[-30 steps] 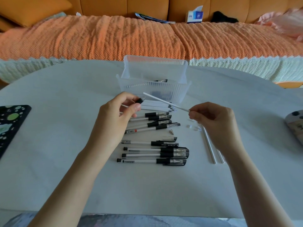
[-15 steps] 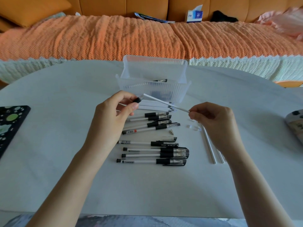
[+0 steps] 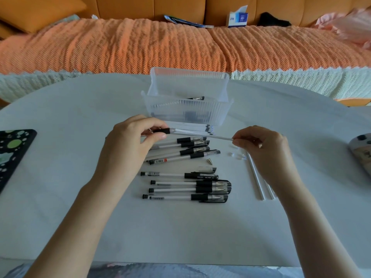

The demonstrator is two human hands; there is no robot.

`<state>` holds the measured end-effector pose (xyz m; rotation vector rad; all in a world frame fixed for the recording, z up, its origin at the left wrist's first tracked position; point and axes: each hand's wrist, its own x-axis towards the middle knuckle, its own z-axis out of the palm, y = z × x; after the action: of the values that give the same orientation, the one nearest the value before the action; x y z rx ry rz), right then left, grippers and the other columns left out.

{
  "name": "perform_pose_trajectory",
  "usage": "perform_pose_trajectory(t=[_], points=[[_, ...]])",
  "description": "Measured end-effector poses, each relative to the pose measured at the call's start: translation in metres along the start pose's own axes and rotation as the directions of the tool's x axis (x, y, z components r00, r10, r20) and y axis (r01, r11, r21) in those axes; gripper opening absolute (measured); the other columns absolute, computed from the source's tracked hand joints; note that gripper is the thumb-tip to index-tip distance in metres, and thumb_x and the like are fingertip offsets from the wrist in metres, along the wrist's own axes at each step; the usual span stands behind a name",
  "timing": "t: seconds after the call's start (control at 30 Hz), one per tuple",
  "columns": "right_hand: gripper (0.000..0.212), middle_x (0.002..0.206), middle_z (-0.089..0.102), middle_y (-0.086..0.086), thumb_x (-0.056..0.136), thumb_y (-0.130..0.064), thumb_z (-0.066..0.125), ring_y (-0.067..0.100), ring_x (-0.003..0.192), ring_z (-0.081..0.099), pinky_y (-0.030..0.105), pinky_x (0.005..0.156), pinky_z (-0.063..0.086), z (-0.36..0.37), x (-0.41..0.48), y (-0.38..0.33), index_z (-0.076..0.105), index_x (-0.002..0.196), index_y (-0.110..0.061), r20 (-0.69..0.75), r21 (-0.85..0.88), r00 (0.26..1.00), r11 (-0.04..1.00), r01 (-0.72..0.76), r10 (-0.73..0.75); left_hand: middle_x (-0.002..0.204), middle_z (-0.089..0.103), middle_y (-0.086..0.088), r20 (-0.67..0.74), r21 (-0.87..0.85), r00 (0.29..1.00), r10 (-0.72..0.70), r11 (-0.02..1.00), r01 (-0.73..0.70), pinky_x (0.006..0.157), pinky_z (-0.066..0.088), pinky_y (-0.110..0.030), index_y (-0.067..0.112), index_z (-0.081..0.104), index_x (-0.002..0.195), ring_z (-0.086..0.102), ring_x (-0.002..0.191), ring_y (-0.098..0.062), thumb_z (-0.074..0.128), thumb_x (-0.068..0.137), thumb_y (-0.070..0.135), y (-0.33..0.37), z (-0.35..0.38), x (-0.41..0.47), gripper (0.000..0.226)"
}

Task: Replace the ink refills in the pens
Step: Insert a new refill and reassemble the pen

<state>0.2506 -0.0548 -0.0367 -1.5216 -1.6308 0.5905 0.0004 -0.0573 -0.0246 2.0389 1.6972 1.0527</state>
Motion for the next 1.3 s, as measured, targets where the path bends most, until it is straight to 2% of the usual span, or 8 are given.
perform_pose_trajectory(t=[0.13, 0.23, 0.4, 0.57, 0.73, 0.93, 1.13, 1.3], points=[[0.010, 0.073, 0.064, 0.004, 0.077, 0.000, 0.069, 0.009, 0.065, 0.050, 0.010, 0.061, 0.036, 0.005, -0.001, -0.002, 0.070, 0.074, -0.010, 0.025, -0.017, 0.998, 0.998, 0.064, -0.064, 0.087, 0.066, 0.013, 0.102, 0.059, 0.994, 0.041, 0.997, -0.047, 0.072, 0.048, -0.023, 0.028, 0.072, 0.090, 0.059, 0.077, -0.003, 0.071, 0.079, 0.023, 0.003, 0.002, -0.002, 0.012], [0.011, 0.073, 0.064, -0.005, 0.077, -0.003, 0.070, 0.007, 0.064, 0.051, 0.010, 0.061, 0.036, 0.014, -0.005, -0.008, 0.070, 0.074, -0.013, 0.071, -0.012, 0.987, 0.990, 0.142, -0.141, 0.089, 0.066, 0.015, 0.169, -0.001, 0.984, 0.055, 0.998, -0.056, 0.077, 0.049, -0.027, 0.029, 0.071, 0.092, 0.059, 0.081, -0.001, 0.070, 0.080, 0.026, 0.011, 0.013, -0.006, 0.013], [0.007, 0.074, 0.065, -0.009, 0.078, -0.006, 0.071, 0.000, 0.064, 0.052, 0.008, 0.062, 0.037, 0.026, -0.012, -0.021, 0.073, 0.079, -0.013, 0.128, 0.037, 0.967, 0.975, 0.219, -0.222, 0.092, 0.065, 0.018, 0.231, -0.099, 0.967, 0.109, 0.991, -0.088, 0.075, 0.046, -0.020, 0.031, 0.069, 0.098, 0.056, 0.086, 0.002, 0.069, 0.082, 0.024, 0.019, 0.028, -0.013, 0.017], [0.011, 0.076, 0.070, -0.008, 0.079, -0.008, 0.070, 0.001, 0.067, 0.059, 0.007, 0.066, 0.040, 0.023, -0.013, -0.023, 0.074, 0.087, -0.015, 0.167, 0.163, 0.980, 0.983, 0.080, -0.108, 0.090, 0.064, 0.019, 0.221, -0.149, 0.971, 0.089, 0.987, -0.057, 0.071, 0.047, -0.018, 0.035, 0.065, 0.098, 0.059, 0.086, 0.001, 0.068, 0.082, 0.023, 0.021, 0.030, -0.015, 0.020], [0.011, 0.073, 0.071, -0.002, 0.085, -0.012, 0.065, 0.007, 0.063, 0.060, 0.018, 0.058, 0.046, 0.018, -0.011, -0.019, 0.071, 0.093, -0.017, 0.190, 0.316, 0.982, 0.946, -0.067, 0.006, 0.084, 0.064, 0.022, 0.177, -0.146, 0.980, 0.088, 0.987, -0.062, 0.067, 0.037, -0.005, 0.031, 0.067, 0.088, 0.054, 0.079, 0.010, 0.069, 0.080, 0.031, 0.025, 0.027, -0.013, 0.009], [0.011, 0.069, 0.071, -0.002, 0.087, -0.020, 0.063, 0.005, 0.057, 0.054, 0.010, 0.053, 0.038, 0.018, -0.012, -0.022, 0.071, 0.080, -0.018, 0.236, 0.266, 0.972, 0.962, -0.070, 0.005, 0.090, 0.067, 0.018, 0.163, -0.118, 0.976, 0.142, 0.985, -0.124, 0.073, 0.046, -0.018, 0.035, 0.068, 0.095, 0.060, 0.086, 0.001, 0.067, 0.084, 0.031, 0.024, 0.028, -0.015, 0.012], [0.013, 0.065, 0.068, -0.006, 0.086, -0.016, 0.064, 0.000, 0.055, 0.051, 0.007, 0.055, 0.037, 0.018, -0.015, -0.027, 0.071, 0.076, -0.018, 0.267, 0.234, 0.964, 0.971, -0.053, -0.012, 0.078, 0.063, 0.020, 0.100, -0.027, 0.985, 0.139, 0.990, -0.137, 0.059, 0.042, -0.015, 0.035, 0.065, 0.083, 0.054, 0.072, 0.002, 0.065, 0.079, 0.045, 0.027, 0.032, -0.017, 0.011], [0.011, 0.064, 0.068, -0.006, 0.085, -0.012, 0.065, 0.000, 0.056, 0.053, 0.008, 0.059, 0.040, 0.019, -0.016, -0.030, 0.070, 0.076, -0.016, 0.246, 0.230, 0.968, 0.973, -0.014, -0.044, 0.075, 0.063, 0.019, 0.093, -0.060, 0.984, 0.150, 0.988, -0.144, 0.054, 0.037, -0.016, 0.032, 0.063, 0.081, 0.051, 0.063, 0.009, 0.063, 0.081, 0.036, 0.031, 0.034, -0.017, 0.004]])
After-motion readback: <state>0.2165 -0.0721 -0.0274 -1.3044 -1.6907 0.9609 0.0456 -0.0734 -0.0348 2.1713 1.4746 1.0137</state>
